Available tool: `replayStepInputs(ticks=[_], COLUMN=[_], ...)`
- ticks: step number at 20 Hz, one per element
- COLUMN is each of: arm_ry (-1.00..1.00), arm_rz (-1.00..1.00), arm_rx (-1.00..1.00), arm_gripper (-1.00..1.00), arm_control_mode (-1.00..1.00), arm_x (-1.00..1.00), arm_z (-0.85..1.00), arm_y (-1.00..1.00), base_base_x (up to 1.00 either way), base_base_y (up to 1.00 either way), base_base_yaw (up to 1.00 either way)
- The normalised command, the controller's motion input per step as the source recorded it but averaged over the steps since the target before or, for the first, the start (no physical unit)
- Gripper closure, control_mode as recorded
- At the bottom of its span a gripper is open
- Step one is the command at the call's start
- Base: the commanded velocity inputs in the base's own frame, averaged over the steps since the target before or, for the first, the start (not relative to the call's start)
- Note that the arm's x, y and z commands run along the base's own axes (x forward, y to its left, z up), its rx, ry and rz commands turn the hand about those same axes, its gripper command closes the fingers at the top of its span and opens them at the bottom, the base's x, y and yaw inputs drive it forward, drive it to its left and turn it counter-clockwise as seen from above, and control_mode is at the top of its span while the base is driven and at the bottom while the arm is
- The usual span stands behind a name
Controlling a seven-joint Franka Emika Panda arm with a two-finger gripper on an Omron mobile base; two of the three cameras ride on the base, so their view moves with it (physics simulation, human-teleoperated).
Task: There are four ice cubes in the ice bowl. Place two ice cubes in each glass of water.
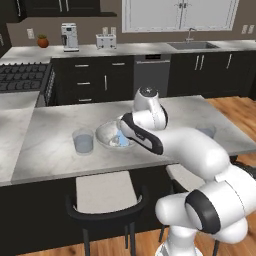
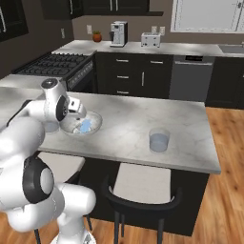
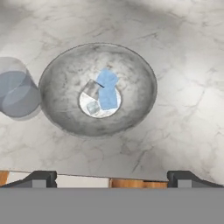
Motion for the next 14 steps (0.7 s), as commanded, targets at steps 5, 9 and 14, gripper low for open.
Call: replayStepInputs(ticks=[5,9,14], arm_ry=[0.08,0.19,0.2], arm_rz=[-0.13,-0.09,-0.1], arm_rx=[0.01,0.05,0.04], arm_gripper=[-1.0,-1.0,-1.0], arm_control_mode=[-1.0,-1.0,-1.0], arm_x=[0.33,0.37,0.34], arm_z=[-0.13,-0.03,-0.07], arm_y=[0.0,0.0,0.0], base_base_x=[0.0,0.0,0.0], base_base_y=[0.0,0.0,0.0], base_base_yaw=[0.0,0.0,0.0])
